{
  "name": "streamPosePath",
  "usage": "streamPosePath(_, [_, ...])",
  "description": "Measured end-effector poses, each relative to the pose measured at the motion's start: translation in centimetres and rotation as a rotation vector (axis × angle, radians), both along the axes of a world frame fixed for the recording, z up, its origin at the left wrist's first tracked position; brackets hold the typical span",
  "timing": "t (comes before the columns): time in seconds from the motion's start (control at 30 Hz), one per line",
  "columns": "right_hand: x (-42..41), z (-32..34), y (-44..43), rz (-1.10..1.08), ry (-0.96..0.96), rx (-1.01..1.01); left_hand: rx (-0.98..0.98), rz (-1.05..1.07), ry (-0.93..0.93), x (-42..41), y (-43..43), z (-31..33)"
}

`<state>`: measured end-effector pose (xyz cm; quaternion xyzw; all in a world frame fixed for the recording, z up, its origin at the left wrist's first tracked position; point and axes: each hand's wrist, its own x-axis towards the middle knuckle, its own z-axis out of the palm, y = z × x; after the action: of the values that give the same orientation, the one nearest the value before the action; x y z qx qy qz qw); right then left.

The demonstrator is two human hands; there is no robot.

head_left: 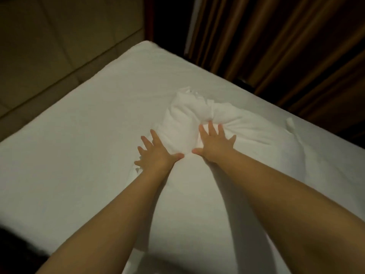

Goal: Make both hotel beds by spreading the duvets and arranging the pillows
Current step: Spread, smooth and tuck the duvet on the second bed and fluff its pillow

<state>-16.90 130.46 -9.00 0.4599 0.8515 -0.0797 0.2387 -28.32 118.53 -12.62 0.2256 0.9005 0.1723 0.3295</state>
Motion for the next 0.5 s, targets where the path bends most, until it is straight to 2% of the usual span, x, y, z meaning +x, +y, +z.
streamPosePath(0.1, [-2.8,-1.5,0.7,0.237,-0.072,0.025,-0.051,0.125,-0.106,-1.1,-1.3,-3.5])
streamPosePath(0.27, [-8.6,-5.2,0.0,0.71,-0.257,0.192,-0.119,0.213,-0.332,-3.4,-3.3,-9.2])
streamPosePath(0.37, [-13.1,-7.6,-1.4,1.127,-0.419,0.266,-0.125,0.204,-0.561,-4.8,-5.4,-12.7])
streamPosePath(0.43, [-15.8,-8.8,-3.2,1.378,-0.567,0.192,-0.131,0.191,-0.671,-5.3,-6.1,-14.2])
streamPosePath(0.5, [-17.7,-10.3,-4.4,1.475,-0.673,0.107,-0.107,0.163,-0.664,-5.1,-5.8,-15.3])
